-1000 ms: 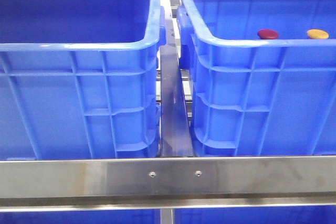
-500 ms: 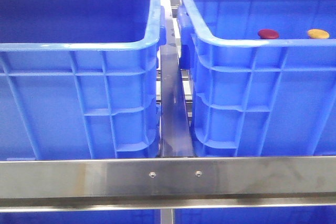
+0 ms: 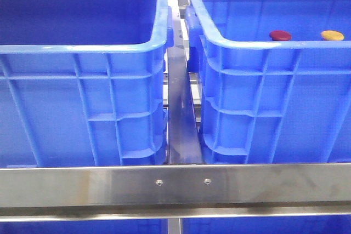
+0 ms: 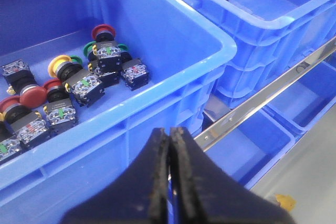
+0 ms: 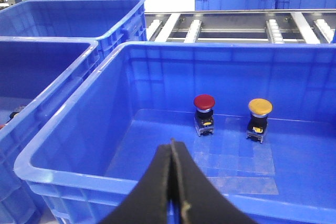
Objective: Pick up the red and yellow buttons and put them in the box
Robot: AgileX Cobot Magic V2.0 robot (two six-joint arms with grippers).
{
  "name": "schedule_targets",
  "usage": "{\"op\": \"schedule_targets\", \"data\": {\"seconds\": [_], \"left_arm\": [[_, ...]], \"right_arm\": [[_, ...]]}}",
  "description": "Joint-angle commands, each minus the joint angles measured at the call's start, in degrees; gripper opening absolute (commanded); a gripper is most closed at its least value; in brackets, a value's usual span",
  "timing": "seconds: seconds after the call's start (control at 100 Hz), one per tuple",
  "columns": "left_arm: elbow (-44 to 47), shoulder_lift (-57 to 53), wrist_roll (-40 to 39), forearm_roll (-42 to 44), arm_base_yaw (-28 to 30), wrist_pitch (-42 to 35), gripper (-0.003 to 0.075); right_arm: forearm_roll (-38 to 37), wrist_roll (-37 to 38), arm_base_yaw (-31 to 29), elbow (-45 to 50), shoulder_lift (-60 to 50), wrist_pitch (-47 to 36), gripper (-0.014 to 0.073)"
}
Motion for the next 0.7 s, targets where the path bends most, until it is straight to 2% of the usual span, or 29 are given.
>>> {"op": "schedule_targets", "data": {"seconds": [0.0,0.15,0.27,0.42,0.69], "left_arm": [[-1.6,0.2,-0.6,-0.6,-0.5,-4.1,-0.0020],[0.1,-0.1,-0.6,2.9,0.1,-4.9,-0.0020],[3.8,-2.5,-2.5,3.6,3.9,-9.9,-0.0020],[10.2,-7.0,-2.6,3.6,12.6,-18.4,-0.0020],[20.9,-17.2,-2.6,3.6,28.4,-23.4,-0.0020]], "right_arm": [[1.1,-0.3,0.0,-1.5,0.5,-2.3,-0.0067],[1.1,-0.3,0.0,-1.5,0.5,-2.3,-0.0067],[1.1,-0.3,0.0,-1.5,0.5,-2.3,-0.0067],[1.1,-0.3,0.0,-1.5,0.5,-2.3,-0.0067],[1.1,-0.3,0.0,-1.5,0.5,-2.3,-0.0067]]}}
